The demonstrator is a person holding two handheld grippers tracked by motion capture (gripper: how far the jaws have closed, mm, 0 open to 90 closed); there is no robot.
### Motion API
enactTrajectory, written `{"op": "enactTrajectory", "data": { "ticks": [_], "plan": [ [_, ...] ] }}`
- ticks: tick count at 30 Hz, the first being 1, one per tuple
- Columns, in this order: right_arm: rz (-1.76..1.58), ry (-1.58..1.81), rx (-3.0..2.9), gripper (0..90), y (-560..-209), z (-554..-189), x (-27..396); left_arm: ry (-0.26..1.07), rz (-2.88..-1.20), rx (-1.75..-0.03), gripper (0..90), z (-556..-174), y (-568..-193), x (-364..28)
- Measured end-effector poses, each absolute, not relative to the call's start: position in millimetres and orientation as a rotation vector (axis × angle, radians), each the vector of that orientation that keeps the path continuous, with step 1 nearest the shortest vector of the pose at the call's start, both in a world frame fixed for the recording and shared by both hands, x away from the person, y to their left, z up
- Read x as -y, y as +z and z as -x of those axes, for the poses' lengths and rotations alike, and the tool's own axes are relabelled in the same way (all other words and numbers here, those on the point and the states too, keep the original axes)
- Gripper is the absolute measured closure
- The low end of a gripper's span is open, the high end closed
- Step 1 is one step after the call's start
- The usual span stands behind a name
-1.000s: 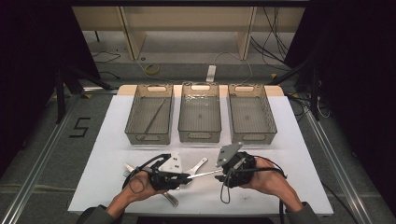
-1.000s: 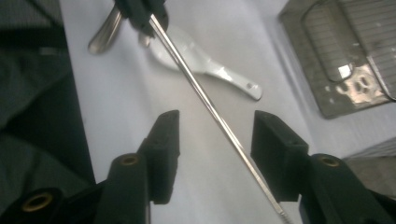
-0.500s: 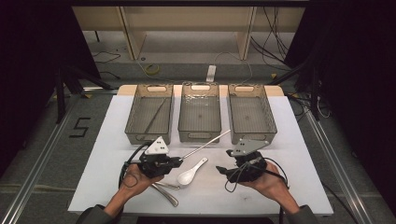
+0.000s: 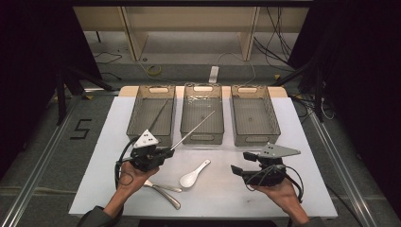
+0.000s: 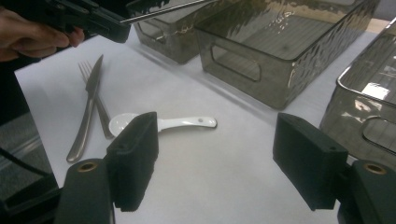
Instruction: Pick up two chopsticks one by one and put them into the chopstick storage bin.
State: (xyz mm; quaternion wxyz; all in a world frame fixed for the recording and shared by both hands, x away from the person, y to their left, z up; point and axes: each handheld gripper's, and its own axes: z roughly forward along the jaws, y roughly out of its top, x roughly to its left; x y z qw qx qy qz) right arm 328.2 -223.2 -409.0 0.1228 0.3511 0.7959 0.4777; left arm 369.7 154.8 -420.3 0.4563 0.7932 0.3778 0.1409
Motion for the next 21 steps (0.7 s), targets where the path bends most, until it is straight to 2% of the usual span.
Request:
{"op": "enactTrajectory", "data": {
  "ticks": [21],
  "plan": [
    [-1.050, 1.430, -2.295, 28.1, -420.5, -311.9, 228.4, 0.462, -1.760, -1.149, 83.2, -403.8, -415.0, -191.3]
  ]
}}
